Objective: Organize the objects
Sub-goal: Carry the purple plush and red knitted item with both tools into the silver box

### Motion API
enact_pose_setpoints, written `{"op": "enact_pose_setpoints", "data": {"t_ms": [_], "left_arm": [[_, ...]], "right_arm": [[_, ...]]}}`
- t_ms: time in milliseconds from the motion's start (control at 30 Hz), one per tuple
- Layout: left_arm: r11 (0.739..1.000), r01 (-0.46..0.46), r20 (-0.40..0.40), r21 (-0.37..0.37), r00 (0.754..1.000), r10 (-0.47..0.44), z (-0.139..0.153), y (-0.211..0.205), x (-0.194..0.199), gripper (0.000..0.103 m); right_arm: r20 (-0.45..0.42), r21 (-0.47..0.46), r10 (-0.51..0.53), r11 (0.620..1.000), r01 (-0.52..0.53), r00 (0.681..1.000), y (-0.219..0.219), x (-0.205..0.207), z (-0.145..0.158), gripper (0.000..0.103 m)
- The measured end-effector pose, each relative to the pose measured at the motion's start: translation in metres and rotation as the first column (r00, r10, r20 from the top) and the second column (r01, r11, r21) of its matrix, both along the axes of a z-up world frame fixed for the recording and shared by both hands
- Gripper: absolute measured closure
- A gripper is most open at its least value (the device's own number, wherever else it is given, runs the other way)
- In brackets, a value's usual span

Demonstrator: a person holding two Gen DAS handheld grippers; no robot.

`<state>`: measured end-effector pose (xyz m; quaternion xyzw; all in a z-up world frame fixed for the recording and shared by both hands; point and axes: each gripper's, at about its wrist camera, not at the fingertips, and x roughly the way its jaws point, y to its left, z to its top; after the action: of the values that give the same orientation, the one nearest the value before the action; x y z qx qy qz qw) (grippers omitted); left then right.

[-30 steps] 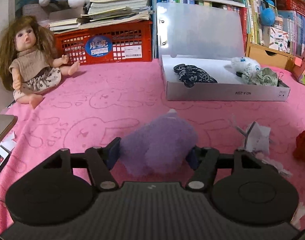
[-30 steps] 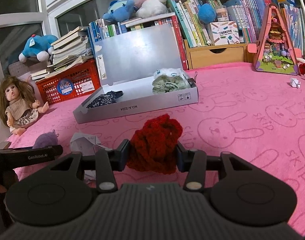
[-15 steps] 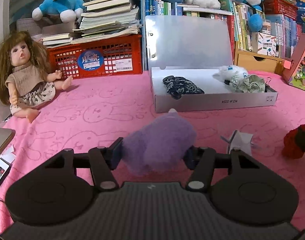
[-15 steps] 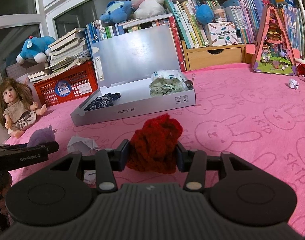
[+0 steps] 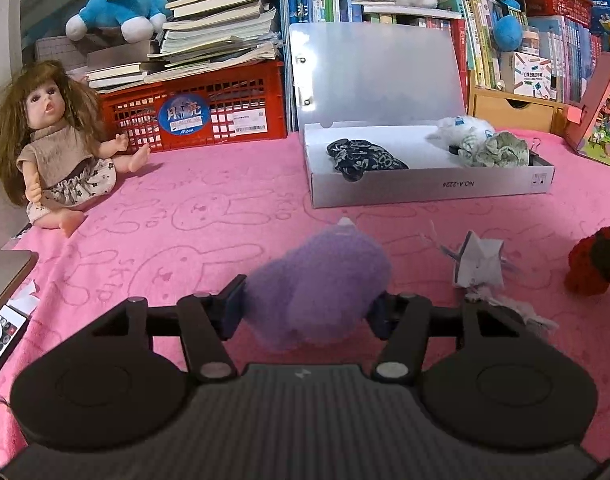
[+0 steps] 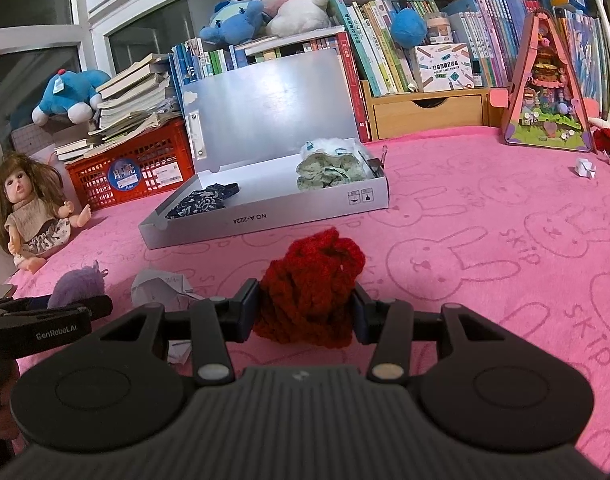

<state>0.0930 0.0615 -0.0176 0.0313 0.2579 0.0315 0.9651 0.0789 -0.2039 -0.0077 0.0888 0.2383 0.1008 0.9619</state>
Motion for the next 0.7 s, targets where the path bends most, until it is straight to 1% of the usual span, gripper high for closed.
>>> {"op": "enact_pose_setpoints", "data": {"t_ms": [133,400,500,700], "left_arm": [[1.0,0.011,0.018,-0.008,1.0,-0.011,0.007,-0.001,-0.002,0.038],[0.999,0.037,0.056,-0.017,0.998,-0.036,0.032,-0.007,0.007,0.038],[0.998,0.05,0.065,-0.021,0.997,-0.049,0.041,-0.011,0.014,0.038],[0.996,0.072,0.059,-0.047,0.996,-0.07,0.058,-0.015,0.037,0.038]], "right_arm": [[0.003,0.003,0.005,1.0,-0.005,1.0,0.0,0.001,0.004,0.053],[0.031,-0.006,0.003,1.0,-0.003,1.0,0.001,0.011,0.02,0.053],[0.045,-0.02,0.003,1.0,-0.002,0.999,0.0,0.02,0.031,0.053],[0.058,-0.005,-0.014,1.0,0.014,0.998,-0.008,0.048,0.054,0.053]]}}
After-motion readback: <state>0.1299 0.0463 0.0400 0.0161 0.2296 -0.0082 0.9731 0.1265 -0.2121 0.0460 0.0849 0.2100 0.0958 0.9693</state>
